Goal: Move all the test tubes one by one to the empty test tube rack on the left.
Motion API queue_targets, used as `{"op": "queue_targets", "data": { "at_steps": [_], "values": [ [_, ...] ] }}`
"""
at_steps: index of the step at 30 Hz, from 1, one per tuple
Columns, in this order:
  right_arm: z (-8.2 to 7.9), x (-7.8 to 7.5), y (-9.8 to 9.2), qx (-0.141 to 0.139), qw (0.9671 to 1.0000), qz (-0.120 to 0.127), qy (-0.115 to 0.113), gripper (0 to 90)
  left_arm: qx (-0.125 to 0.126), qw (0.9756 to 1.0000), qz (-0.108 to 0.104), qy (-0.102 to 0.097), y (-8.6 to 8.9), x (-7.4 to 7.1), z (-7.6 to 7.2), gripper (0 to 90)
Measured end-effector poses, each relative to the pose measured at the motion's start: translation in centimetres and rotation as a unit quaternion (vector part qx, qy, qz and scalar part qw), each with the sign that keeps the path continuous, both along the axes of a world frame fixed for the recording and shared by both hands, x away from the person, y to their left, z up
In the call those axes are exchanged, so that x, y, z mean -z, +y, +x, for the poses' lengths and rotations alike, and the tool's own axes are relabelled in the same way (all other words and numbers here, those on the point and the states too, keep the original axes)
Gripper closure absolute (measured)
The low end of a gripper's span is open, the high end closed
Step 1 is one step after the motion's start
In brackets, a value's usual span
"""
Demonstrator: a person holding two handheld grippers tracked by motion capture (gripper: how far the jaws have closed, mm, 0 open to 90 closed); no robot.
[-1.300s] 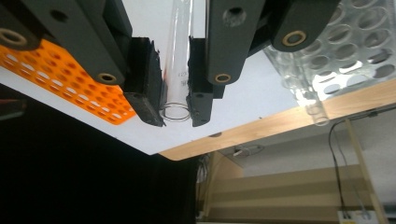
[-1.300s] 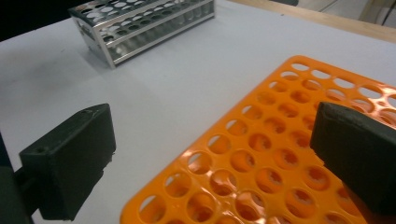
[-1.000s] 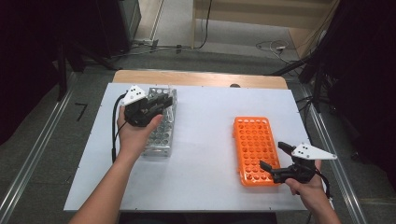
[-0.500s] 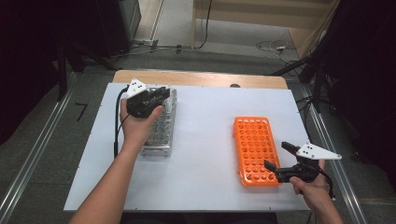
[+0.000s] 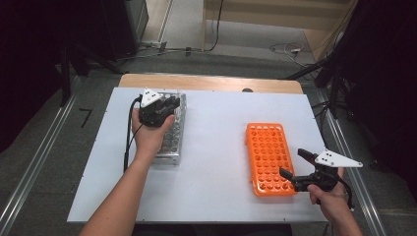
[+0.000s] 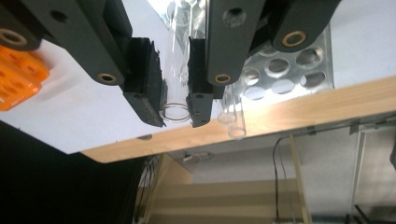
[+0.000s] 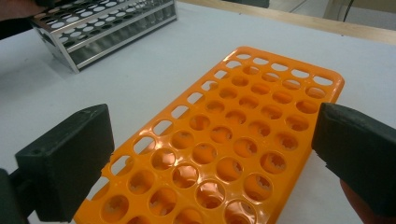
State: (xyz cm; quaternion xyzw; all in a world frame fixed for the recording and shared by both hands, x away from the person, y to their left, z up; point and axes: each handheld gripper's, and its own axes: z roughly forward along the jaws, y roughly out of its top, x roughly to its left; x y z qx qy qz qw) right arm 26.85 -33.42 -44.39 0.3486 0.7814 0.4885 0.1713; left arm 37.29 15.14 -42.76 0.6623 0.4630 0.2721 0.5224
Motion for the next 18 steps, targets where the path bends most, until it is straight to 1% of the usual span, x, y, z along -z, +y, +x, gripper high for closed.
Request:
{"op": "queue_targets", "data": {
  "at_steps": [5,8,9,11,14,16,18],
  "values": [
    [0.06,-0.02,-0.14,0.002,1.0,0.002,0.0,0.0,-0.004,0.9998,0.015,0.011,-0.34,0.16,-0.09,76.1],
    [0.14,-0.02,-0.25,0.002,1.0,0.004,0.001,0.0,-0.008,0.9995,0.01,0.029,-0.29,0.17,-0.05,75.8],
    [0.15,-0.06,-0.31,0.001,1.0,0.006,0.001,0.0,-0.008,0.9993,0.012,0.034,-0.26,0.2,-0.04,75.6],
    [0.16,-0.13,-0.36,0.002,0.9999,0.012,0.003,0.0,-0.007,0.9992,0.017,0.035,-0.25,0.21,-0.06,75.3],
    [0.17,-0.12,-0.36,0.002,0.9999,0.011,0.003,0.0,-0.003,0.9989,0.026,0.039,-0.28,0.14,-0.11,74.9],
    [0.18,-0.1,-0.33,0.001,0.9999,0.01,0.003,0.0,-0.001,0.9987,0.032,0.04,-0.33,0.18,-0.15,72.0],
    [0.18,-0.11,-0.31,0.0,0.9999,0.01,0.004,0.0,0.005,0.9986,0.031,0.042,-0.33,0.19,-0.21,69.6]
  ]
}}
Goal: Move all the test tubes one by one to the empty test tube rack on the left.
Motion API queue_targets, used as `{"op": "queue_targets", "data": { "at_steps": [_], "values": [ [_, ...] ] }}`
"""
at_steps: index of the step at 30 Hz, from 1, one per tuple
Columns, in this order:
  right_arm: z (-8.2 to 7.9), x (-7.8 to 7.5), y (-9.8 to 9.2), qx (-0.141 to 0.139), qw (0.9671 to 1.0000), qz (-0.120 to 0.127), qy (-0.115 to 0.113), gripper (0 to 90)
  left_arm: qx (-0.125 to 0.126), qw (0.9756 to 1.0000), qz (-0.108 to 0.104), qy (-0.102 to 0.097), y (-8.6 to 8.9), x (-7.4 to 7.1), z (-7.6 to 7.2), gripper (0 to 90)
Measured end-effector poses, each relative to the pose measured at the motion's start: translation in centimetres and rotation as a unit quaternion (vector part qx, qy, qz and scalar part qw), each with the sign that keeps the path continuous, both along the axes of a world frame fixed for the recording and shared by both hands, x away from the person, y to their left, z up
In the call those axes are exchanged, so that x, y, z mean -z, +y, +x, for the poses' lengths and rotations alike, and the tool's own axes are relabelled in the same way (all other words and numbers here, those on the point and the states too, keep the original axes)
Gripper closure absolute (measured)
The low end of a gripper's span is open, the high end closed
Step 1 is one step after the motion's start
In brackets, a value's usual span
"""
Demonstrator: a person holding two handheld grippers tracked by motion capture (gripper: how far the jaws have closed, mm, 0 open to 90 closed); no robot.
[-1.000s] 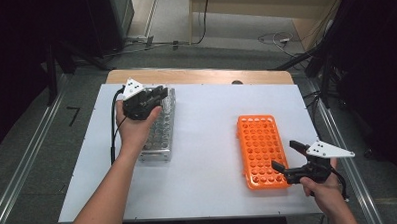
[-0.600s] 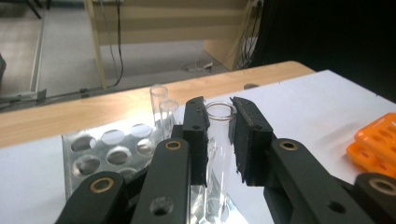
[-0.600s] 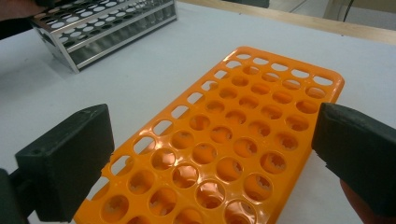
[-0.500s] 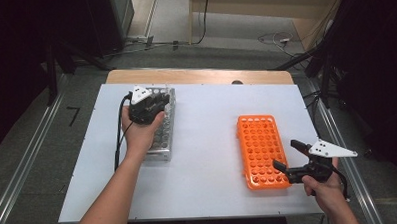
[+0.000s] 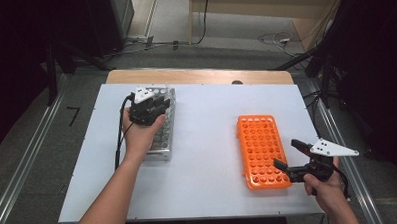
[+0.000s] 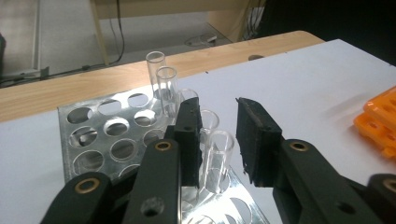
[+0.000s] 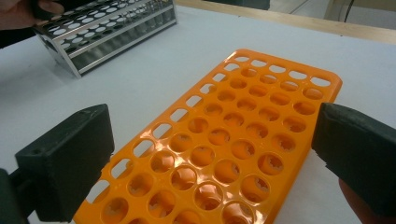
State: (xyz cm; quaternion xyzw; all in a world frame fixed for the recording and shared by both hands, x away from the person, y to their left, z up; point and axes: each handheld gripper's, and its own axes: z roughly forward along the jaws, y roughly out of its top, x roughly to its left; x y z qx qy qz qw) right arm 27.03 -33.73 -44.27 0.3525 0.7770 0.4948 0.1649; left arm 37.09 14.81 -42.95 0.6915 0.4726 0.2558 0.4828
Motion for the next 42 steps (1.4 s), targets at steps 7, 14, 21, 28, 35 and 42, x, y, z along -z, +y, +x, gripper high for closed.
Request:
{"op": "queue_targets", "data": {
  "at_steps": [7,14,21,28,35,42],
  "values": [
    [0.1,0.1,0.0,0.0,1.0,-0.002,0.002,0.0,0.015,0.9997,-0.017,-0.008,0.2,-0.5,-0.6,54.4],
    [0.1,0.2,0.2,-0.002,1.0,-0.005,0.004,0.0,0.027,0.999,-0.033,-0.011,0.3,-1.0,-1.8,21.0],
    [0.1,0.3,0.2,-0.002,1.0,-0.007,0.003,0.0,0.059,0.9966,-0.053,-0.021,0.8,-1.4,-3.9,14.3],
    [0.1,0.3,0.2,-0.001,1.0,-0.007,0.005,0.0,0.071,0.995,-0.065,-0.028,1.6,-1.6,-5.7,6.7],
    [0.2,0.4,0.0,0.003,0.9999,-0.006,0.007,0.0,0.085,0.9944,-0.047,-0.041,2.0,-1.7,-7.9,1.4],
    [0.3,0.6,0.1,0.004,0.9999,-0.01,0.01,0.0,0.09,0.993,-0.054,-0.054,2.4,-1.4,-10.4,0.0]
  ]
}}
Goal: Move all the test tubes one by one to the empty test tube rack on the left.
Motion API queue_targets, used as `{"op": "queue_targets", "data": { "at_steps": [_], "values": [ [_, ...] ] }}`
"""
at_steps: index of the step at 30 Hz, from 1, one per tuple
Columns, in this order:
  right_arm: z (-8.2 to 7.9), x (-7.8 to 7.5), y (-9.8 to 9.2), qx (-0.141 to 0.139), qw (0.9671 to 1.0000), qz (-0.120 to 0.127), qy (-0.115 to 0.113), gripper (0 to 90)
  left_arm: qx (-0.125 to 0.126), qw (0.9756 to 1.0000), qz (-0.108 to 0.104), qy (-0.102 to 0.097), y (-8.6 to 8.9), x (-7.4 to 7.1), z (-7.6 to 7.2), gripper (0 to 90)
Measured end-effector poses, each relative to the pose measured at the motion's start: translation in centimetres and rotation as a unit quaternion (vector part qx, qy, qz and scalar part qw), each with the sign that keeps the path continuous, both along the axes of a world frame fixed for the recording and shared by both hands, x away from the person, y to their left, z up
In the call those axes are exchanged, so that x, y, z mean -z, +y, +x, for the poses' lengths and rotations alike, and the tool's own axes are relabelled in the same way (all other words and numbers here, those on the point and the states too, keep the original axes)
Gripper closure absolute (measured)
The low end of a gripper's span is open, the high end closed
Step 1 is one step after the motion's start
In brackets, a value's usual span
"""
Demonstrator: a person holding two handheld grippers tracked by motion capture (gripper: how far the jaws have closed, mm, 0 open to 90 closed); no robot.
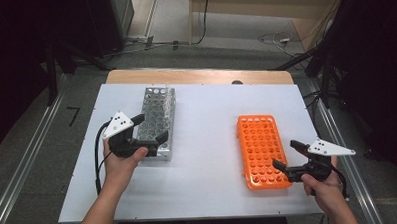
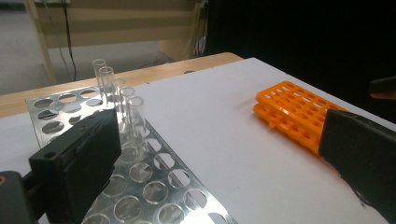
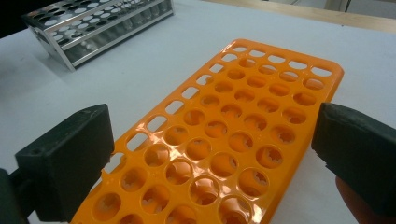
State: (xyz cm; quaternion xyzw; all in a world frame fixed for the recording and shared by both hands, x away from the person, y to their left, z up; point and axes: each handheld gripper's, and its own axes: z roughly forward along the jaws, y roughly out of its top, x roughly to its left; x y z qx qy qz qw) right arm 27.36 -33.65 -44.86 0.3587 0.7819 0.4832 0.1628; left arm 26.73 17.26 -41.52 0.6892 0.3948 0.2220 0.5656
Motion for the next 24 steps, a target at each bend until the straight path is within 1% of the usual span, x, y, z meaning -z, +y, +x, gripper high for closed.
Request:
{"op": "queue_targets", "data": {
  "at_steps": [1,3,5,7,10,12,14,16,19,22,23,24],
  "values": [
    [0.0,0.0,0.0,0.0,1.0,0.0,0.001,0.0,-0.003,1.0,0.005,-0.002,0.1,0.2,-0.3,0.0],
    [0.0,0.1,0.1,0.0,1.0,-0.002,0.001,0.0,0.001,1.0,0.001,0.0,0.3,0.5,-0.9,0.0],
    [0.0,0.1,0.1,-0.001,1.0,-0.003,0.002,0.0,0.0,1.0,0.0,-0.001,0.6,0.8,-1.5,0.0],
    [0.0,0.2,0.1,-0.001,1.0,-0.003,0.001,0.0,0.001,1.0,-0.007,0.0,1.1,1.1,-2.0,0.0],
    [0.0,0.3,0.2,-0.001,1.0,-0.003,0.001,0.0,-0.004,1.0,-0.006,-0.005,1.7,1.7,-2.8,0.0],
    [0.0,0.4,0.2,-0.001,1.0,-0.006,0.002,0.0,-0.008,0.9999,0.001,-0.009,2.1,2.1,-3.3,0.0],
    [0.0,0.5,0.2,0.001,1.0,-0.008,0.003,0.0,-0.009,0.9999,-0.006,-0.01,2.6,2.5,-3.7,0.0],
    [0.1,0.6,0.1,0.002,1.0,-0.008,0.005,0.0,-0.006,0.9999,-0.005,-0.013,3.0,2.6,-4.1,0.0],
    [0.1,0.7,0.0,0.002,1.0,-0.009,0.002,0.0,-0.006,0.9998,-0.012,-0.012,3.7,2.9,-4.7,0.0],
    [0.1,0.8,0.0,0.003,1.0,-0.008,0.003,0.0,-0.01,0.9998,-0.012,-0.008,4.4,3.3,-5.3,0.0],
    [0.1,0.8,-0.1,0.0,1.0,-0.006,0.003,0.0,-0.012,0.9999,-0.01,-0.005,4.6,3.5,-5.6,0.0],
    [0.1,0.8,-0.1,-0.002,1.0,-0.005,0.001,0.0,-0.012,0.9998,-0.013,-0.005,4.9,3.6,-5.8,0.0]
  ]
}}
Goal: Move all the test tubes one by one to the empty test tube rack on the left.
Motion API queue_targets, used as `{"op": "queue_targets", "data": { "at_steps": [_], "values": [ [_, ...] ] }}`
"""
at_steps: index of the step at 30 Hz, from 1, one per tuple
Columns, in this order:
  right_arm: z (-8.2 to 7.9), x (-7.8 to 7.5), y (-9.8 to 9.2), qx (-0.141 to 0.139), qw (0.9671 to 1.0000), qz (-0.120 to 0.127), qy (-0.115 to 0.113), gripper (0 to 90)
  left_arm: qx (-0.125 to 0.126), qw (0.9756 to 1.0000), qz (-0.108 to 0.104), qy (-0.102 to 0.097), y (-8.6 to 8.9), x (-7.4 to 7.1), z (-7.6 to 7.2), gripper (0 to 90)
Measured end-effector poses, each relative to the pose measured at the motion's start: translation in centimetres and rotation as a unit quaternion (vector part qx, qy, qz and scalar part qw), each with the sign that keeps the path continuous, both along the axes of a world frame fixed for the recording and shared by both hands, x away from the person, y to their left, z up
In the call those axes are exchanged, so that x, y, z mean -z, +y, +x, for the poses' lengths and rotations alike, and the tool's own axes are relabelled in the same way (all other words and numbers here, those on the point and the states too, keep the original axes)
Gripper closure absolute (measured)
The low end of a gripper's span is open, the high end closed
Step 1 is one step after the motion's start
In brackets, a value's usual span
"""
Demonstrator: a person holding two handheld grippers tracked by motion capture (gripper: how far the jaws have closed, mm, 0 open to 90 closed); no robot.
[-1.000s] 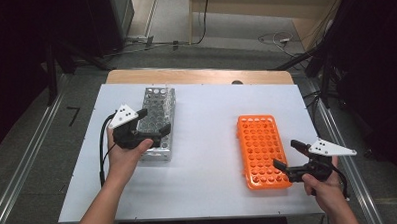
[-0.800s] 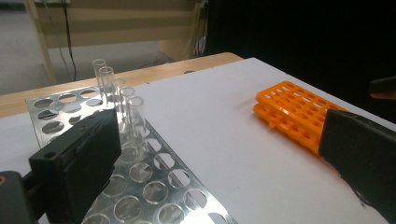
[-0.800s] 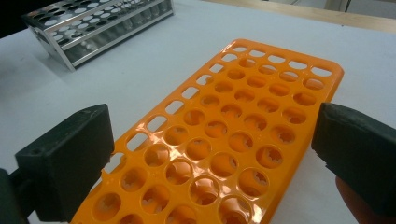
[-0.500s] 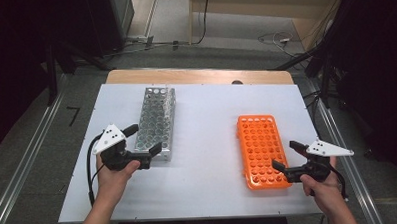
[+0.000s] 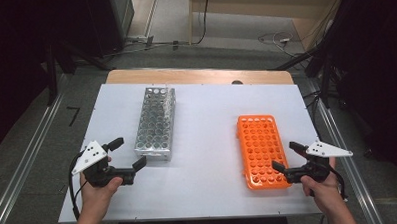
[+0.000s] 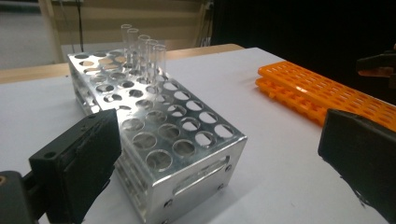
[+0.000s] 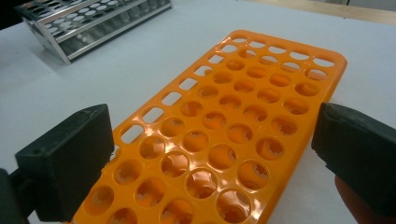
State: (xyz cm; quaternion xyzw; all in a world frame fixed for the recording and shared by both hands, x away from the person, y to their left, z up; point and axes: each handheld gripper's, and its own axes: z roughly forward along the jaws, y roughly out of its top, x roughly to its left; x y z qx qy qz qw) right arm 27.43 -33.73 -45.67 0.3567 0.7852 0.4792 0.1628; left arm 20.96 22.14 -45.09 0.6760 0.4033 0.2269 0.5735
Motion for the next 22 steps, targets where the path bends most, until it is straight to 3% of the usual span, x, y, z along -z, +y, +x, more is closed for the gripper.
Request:
{"op": "queue_targets", "data": {
  "at_steps": [9,22],
  "values": [
    [0.1,0.2,-0.7,0.007,1.0,0.005,0.002,0.0,-0.021,0.9998,-0.002,-0.007,2.1,-0.2,-1.5,0.0],
    [0.2,0.4,-0.5,0.006,1.0,0.002,0.002,0.0,-0.019,0.9998,0.008,-0.004,1.6,-0.1,-1.3,0.0]
  ]
}}
